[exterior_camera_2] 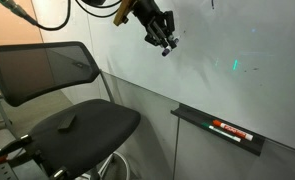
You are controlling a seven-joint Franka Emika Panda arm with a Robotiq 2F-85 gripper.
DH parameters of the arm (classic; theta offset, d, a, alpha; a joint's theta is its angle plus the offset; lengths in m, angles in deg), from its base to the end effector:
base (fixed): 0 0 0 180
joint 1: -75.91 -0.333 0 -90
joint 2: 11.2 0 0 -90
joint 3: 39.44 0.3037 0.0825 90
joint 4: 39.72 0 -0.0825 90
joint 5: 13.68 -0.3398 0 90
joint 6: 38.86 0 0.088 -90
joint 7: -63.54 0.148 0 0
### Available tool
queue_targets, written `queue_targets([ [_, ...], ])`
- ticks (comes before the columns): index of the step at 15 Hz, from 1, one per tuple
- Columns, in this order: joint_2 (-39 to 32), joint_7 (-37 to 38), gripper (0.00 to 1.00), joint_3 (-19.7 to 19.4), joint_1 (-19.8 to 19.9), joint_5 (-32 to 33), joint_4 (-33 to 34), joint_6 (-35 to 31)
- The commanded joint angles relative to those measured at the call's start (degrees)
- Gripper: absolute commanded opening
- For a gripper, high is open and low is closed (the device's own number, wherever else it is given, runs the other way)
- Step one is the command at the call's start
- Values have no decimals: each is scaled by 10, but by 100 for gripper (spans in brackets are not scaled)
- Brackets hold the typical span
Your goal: Use the black marker from the seat of the chair to write on the whiteboard then place the marker back on the chair.
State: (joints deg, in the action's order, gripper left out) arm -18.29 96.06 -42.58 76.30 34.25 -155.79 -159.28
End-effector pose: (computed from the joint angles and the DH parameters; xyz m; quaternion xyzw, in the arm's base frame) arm 0.5400 -0.0946 0.3788 0.9338 -0.0787 0.0655 0.3429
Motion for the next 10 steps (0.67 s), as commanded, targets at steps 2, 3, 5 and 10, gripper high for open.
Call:
queue_targets([
  [2,11,-8,11,-1,1,2,-6,25],
  [3,9,-5,11,-1,2,1,-6,20],
  [5,4,-8,11,-1,2,0,-8,17],
  [10,-14,6,11,-6,3,21,0,6],
])
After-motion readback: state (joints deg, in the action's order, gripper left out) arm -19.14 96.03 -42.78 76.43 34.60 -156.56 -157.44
